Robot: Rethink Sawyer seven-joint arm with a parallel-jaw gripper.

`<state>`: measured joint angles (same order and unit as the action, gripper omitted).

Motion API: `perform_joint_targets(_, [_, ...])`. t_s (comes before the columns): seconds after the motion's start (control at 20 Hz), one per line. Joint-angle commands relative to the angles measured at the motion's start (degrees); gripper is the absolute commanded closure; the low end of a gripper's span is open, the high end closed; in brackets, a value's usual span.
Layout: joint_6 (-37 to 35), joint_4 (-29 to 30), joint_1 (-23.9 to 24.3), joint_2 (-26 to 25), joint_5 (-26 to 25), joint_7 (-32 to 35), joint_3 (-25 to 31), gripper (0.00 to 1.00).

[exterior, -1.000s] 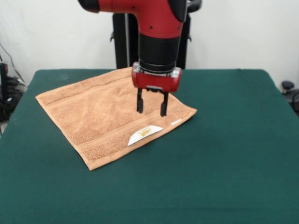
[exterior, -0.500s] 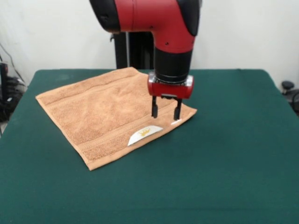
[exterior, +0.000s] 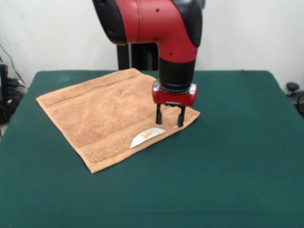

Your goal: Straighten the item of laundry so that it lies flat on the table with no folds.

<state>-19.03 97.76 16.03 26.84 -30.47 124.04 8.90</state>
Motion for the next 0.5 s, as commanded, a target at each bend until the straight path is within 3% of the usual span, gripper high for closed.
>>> perform_joint_targets(0.05, [6.8,1.0,-3.1,-8.9,-1.8,5.9,-0.7,0.00])
perform_joint_targets(0.5, [2.8,-0.2,-3.5,-7.3,2.5,6.1,0.6,0.00])
